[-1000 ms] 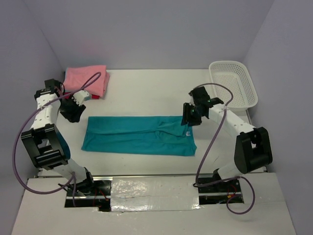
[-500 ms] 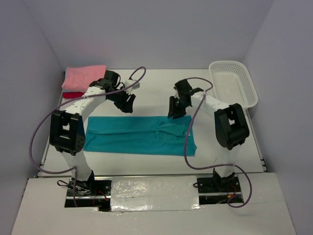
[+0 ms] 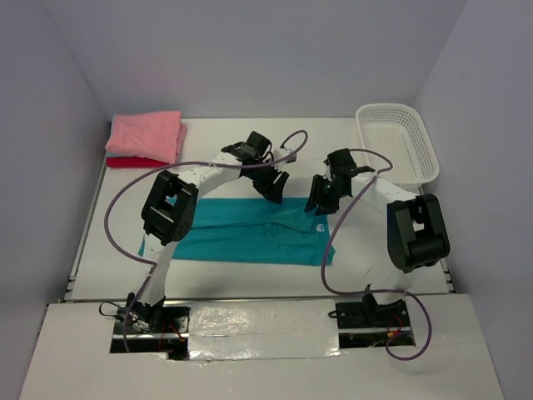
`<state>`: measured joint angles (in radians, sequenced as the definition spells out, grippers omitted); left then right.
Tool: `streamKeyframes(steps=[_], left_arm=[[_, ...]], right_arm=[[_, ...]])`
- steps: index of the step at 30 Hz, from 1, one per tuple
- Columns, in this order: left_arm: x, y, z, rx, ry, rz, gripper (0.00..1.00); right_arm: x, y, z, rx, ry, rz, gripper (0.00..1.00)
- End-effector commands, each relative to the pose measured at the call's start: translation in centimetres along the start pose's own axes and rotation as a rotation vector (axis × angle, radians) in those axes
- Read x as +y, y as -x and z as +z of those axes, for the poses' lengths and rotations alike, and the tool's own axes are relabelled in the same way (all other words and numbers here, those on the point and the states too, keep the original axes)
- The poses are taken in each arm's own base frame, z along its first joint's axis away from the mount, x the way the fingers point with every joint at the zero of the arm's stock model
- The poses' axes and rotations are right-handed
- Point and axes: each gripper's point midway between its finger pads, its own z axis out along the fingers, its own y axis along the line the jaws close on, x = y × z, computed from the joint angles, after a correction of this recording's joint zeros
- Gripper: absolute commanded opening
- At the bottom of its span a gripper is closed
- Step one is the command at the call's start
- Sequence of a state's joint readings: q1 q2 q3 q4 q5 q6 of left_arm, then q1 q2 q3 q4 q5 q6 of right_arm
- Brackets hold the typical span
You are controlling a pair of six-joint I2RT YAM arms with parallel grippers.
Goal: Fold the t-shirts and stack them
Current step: Fold the other side of the tshirt into a rectangle
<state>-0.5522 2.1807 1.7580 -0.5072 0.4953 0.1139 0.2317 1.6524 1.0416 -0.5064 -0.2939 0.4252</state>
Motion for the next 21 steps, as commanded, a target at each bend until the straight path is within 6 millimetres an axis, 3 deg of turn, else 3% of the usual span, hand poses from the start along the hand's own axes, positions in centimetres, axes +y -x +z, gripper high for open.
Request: streamKeyframes(steps=[1,8,17,21], left_arm=[[0.6,1.3,0.1,-0.012,0.038,-0.015,0.62],[-0.2,-0.7,-0.3,0.035,0.008,0.005,0.60],[-3.6,2.0,-3.4,-0.075,-0.086,0.053,0.63],[-3.8,1.3,-3.0,-0.045,-0.109,0.033,0.62]], right_arm=[[0.5,1.1,0.9,-0.013,0.029,-0.028,0.49],[0.4,1.4,1.6,0.006,0.023,-0.034,0.52],[0.0,0.8,2.2,0.019,0.021,-0.028,0.51],[-0.1,0.9,2.2,0.018,0.022,-0.027,0.51]])
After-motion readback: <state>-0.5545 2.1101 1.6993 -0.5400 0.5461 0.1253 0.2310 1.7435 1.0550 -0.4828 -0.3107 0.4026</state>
